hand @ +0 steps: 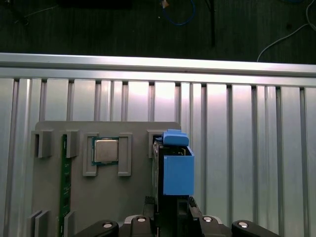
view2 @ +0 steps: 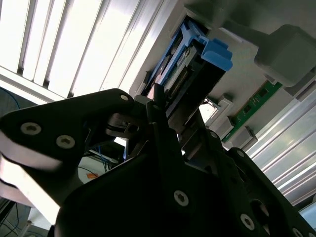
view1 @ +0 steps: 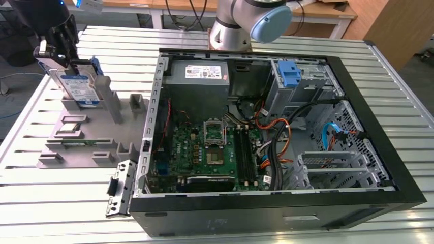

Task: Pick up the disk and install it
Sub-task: 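Pick up the disk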

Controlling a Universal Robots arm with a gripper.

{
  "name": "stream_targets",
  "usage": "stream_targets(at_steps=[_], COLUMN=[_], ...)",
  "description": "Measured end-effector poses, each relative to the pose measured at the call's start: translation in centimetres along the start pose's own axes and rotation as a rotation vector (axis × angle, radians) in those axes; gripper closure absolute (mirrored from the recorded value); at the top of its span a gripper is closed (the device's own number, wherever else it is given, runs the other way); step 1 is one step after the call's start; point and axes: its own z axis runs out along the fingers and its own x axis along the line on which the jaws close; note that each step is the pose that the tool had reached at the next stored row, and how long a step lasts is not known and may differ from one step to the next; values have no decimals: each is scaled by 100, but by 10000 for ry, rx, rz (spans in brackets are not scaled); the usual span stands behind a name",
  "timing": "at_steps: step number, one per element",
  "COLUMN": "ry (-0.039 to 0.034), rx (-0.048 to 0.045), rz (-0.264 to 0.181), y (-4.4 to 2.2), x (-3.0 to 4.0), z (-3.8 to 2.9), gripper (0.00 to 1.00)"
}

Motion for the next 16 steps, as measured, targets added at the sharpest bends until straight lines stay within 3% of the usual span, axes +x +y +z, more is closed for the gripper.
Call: stream_targets(at_steps=[5, 10, 16], ry=[9, 82, 83], rx=[9, 28, 31], rz=[131, 425, 448], y=[2, 3, 4], x=[5, 8, 19], z=[1, 3, 2], gripper=[65, 65, 65])
